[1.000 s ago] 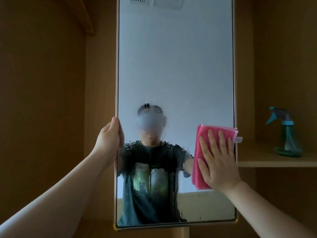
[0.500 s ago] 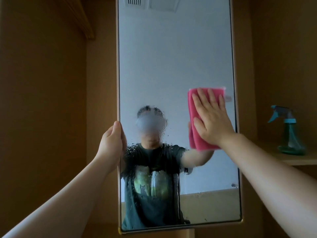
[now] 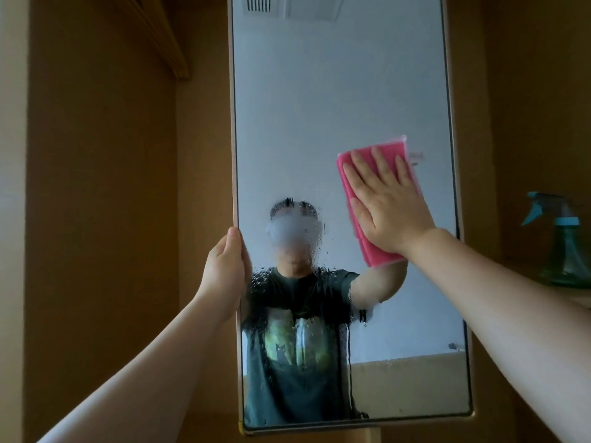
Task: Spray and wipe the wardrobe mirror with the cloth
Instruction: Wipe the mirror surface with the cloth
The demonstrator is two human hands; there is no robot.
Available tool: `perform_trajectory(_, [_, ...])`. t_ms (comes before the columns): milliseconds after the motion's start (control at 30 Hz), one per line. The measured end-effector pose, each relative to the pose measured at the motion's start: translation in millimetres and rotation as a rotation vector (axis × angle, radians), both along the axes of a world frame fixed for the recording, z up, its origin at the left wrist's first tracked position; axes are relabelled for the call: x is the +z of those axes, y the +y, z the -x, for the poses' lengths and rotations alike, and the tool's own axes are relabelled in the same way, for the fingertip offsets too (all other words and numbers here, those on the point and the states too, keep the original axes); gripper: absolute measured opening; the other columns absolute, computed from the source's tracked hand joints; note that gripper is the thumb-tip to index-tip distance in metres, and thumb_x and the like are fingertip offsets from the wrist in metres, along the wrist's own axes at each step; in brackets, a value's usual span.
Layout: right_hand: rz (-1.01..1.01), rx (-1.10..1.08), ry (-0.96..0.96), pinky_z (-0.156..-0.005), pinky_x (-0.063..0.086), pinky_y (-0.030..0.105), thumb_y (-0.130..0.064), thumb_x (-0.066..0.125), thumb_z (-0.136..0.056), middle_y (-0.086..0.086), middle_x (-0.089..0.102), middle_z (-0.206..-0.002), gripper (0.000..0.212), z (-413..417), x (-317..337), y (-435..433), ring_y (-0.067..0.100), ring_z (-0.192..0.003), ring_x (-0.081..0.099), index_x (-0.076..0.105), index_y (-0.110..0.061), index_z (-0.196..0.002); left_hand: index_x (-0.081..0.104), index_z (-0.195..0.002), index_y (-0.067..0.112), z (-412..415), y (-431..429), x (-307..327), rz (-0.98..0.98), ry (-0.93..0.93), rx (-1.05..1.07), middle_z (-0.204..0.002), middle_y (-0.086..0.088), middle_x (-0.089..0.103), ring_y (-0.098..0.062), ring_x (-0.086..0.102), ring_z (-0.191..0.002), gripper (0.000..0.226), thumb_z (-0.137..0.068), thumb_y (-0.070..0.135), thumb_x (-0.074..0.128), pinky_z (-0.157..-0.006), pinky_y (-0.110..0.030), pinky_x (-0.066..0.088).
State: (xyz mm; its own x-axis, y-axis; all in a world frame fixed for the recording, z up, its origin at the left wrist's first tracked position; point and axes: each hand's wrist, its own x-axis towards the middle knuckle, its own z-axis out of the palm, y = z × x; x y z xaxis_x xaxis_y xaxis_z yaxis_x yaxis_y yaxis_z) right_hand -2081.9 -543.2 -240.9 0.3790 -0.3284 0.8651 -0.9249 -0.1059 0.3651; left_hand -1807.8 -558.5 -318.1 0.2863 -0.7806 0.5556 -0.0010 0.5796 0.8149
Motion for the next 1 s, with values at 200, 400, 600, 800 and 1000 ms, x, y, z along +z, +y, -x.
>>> perform_trajectory(200, [0.026,0.061,0.096,-0.118,0.013,0.058,-0.038,0.024,-0.097,0.006,0.025,-0.159,0.061,-9.8,-24.3,-2.9,0.036,-0.147,0.018,0.023,-0.014,-0.153,0.055,-0.051,0.031,-2.4,-6.2,-0.8,-0.016,0.056,-0.034,-0.049,0.007,0.049,-0.011,0.044,-0.045,0.048,-0.071,0.073,0.044,-0.046,-0.026,0.036])
perform_trajectory(400, [0.037,0.133,0.242,-0.119,0.007,0.056,-0.04,0.025,-0.1,0.005,0.014,-0.161,0.06,-25.9,-88.4,-10.2,0.033,-0.15,0.004,0.015,-0.018,-0.155,0.055,-0.051,0.033,-3.6,-6.2,0.0,-0.027,0.074,-0.022,-0.048,0.008,0.05,-0.011,0.044,-0.043,0.047,-0.071,0.075,0.046,-0.048,-0.026,0.036])
perform_trajectory(600, [-0.027,0.243,0.39,-0.12,0.006,0.055,-0.038,0.036,-0.1,0.001,0.011,-0.163,0.063,-37.7,-147.9,-9.5,0.029,-0.15,0.003,0.013,-0.019,-0.156,0.052,-0.048,0.03,0.7,4.4,1.8,-0.002,0.018,0.019,-0.045,0.003,0.049,-0.015,0.042,-0.041,0.049,-0.076,0.068,0.04,-0.047,-0.029,0.037])
perform_trajectory(800, [-0.03,0.253,0.377,-0.12,0.008,0.054,-0.038,0.034,-0.101,0.0,0.017,-0.162,0.059,-37.0,-144.1,-5.4,0.028,-0.15,0.008,0.018,-0.021,-0.155,0.049,-0.075,0.012,-0.3,18.6,2.1,0.014,-0.073,0.001,-0.052,-0.005,0.042,-0.017,0.037,-0.045,0.046,-0.095,0.05,0.033,-0.047,-0.03,0.034])
perform_trajectory(1000, [0.008,0.256,0.387,-0.12,0.01,0.055,-0.039,0.034,-0.101,0.0,0.024,-0.16,0.057,-36.8,-136.5,-4.3,0.026,-0.15,0.01,0.022,-0.023,-0.154,0.042,-0.075,0.014,-6.8,27.2,5.5,-0.024,-0.125,-0.036,-0.061,-0.006,0.036,-0.017,0.033,-0.053,0.042,-0.101,0.045,0.033,-0.053,-0.033,0.032])
